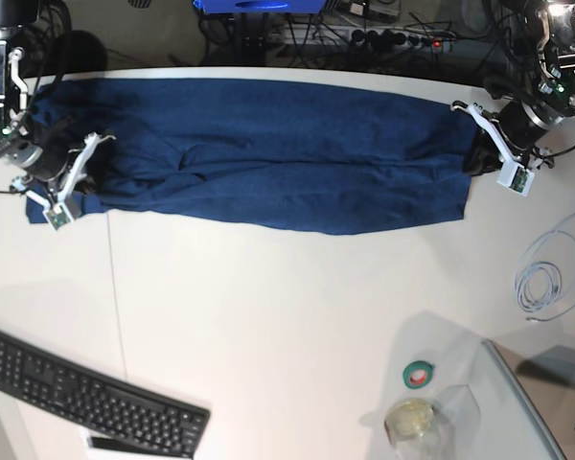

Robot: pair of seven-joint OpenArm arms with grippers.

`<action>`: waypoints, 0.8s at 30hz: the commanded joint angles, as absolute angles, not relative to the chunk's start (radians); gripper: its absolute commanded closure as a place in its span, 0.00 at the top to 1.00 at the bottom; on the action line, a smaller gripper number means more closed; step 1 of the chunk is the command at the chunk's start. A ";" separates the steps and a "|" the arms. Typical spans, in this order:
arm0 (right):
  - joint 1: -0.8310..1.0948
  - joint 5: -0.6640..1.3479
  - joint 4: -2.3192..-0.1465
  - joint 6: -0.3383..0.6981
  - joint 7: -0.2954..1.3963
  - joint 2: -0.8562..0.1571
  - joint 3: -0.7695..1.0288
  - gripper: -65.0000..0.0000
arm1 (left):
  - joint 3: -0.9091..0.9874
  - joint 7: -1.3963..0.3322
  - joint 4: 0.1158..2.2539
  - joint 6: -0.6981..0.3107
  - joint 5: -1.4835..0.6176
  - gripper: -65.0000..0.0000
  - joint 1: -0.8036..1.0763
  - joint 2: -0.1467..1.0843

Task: Layout the t-shirt on the table in an organized manner, then fold the t-shirt properly
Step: 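Grasp the corner with the left gripper and pull it outward, then regrasp the folded edge near its corner with the right gripper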

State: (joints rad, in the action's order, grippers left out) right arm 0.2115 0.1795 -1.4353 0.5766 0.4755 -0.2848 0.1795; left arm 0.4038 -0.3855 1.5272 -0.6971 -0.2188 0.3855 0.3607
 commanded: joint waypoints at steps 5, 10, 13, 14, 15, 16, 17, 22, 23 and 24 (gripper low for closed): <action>0.216 0.188 -1.455 0.573 0.476 -0.298 0.186 0.01 | 0.406 -0.367 1.616 -0.698 -0.234 0.00 0.421 0.357; 0.214 0.188 -1.460 0.573 0.478 -0.272 0.259 0.01 | 0.380 -0.367 1.584 -0.698 -0.234 0.00 0.420 0.363; 0.216 0.186 -1.457 0.573 0.479 -0.274 0.269 0.01 | 0.381 -0.366 1.546 -0.698 -0.232 0.00 0.415 0.364; 0.217 0.186 -1.457 0.573 0.479 -0.274 0.268 0.01 | 0.378 -0.364 1.537 -0.698 -0.232 0.00 0.414 0.364; 0.217 0.186 -1.457 0.573 0.479 -0.274 0.266 0.01 | 0.377 -0.364 1.532 -0.698 -0.232 0.00 0.414 0.369; 0.217 0.186 -1.457 0.573 0.479 -0.269 0.266 0.01 | 0.374 -0.364 1.532 -0.698 -0.232 0.00 0.414 0.375; 0.217 0.186 -1.457 0.573 0.479 -0.266 0.266 0.02 | 0.372 -0.366 1.532 -0.698 -0.232 0.00 0.414 0.377; 0.216 0.186 -1.425 0.573 0.479 -0.255 0.269 0.03 | 0.377 -0.366 1.532 -0.698 -0.232 0.00 0.412 0.380; 0.214 0.186 -1.412 0.573 0.479 -0.254 0.272 0.03 | 0.377 -0.366 1.532 -0.698 -0.232 0.00 0.412 0.380; 0.216 0.186 -1.408 0.573 0.479 -0.254 0.272 0.05 | 0.377 -0.366 1.532 -0.698 -0.232 0.00 0.412 0.380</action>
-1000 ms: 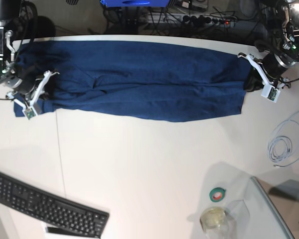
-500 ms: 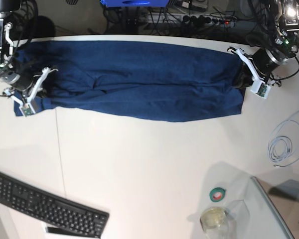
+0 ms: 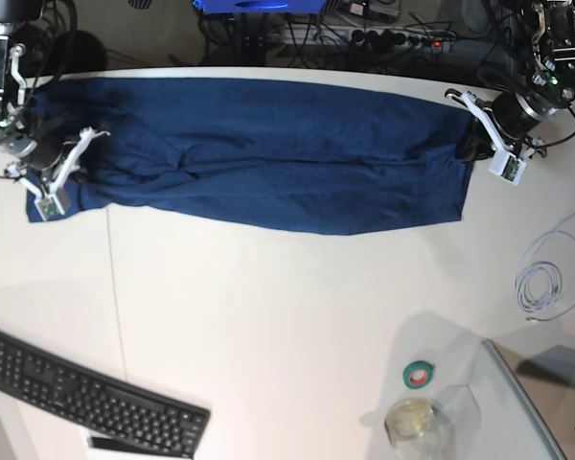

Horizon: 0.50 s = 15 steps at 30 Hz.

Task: Layout the t-shirt on the table in an organized manner, then fold the t-shirt properly
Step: 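Regrasp the folded edge near its corner with the right gripper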

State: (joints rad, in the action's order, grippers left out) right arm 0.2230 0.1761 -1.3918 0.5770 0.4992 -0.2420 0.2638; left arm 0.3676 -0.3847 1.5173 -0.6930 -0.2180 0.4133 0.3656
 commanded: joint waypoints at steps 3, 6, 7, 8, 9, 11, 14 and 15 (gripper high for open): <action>0.239 0.186 -1.422 0.573 0.481 -0.252 0.272 0.25 | 0.380 -0.366 1.532 -0.698 -0.232 0.00 0.418 0.380; 0.259 0.188 -1.500 0.573 0.504 -0.249 0.272 0.50 | 0.378 -0.366 1.532 -0.698 -0.232 0.00 0.418 0.380; 0.268 0.188 -1.529 0.573 0.532 -0.248 0.272 0.55 | 0.378 -0.366 1.532 -0.698 -0.232 0.00 0.418 0.380; 0.277 0.189 -1.567 0.573 0.553 -0.245 0.269 0.57 | 0.380 -0.366 1.532 -0.698 -0.232 0.00 0.418 0.380; 0.280 0.189 -1.604 0.575 0.572 -0.231 0.268 0.57 | 0.381 -0.366 1.532 -0.698 -0.232 0.00 0.417 0.380; 0.282 0.189 -1.655 0.578 0.581 -0.211 0.266 0.55 | 0.381 -0.366 1.532 -0.698 -0.232 0.00 0.415 0.380; 0.246 0.188 -1.667 0.579 0.588 -0.200 0.220 0.55 | 0.375 -0.366 1.534 -0.698 -0.232 0.00 0.414 0.380; 0.232 0.188 -1.658 0.579 0.591 -0.206 0.189 0.55 | 0.374 -0.366 1.534 -0.698 -0.232 0.00 0.414 0.380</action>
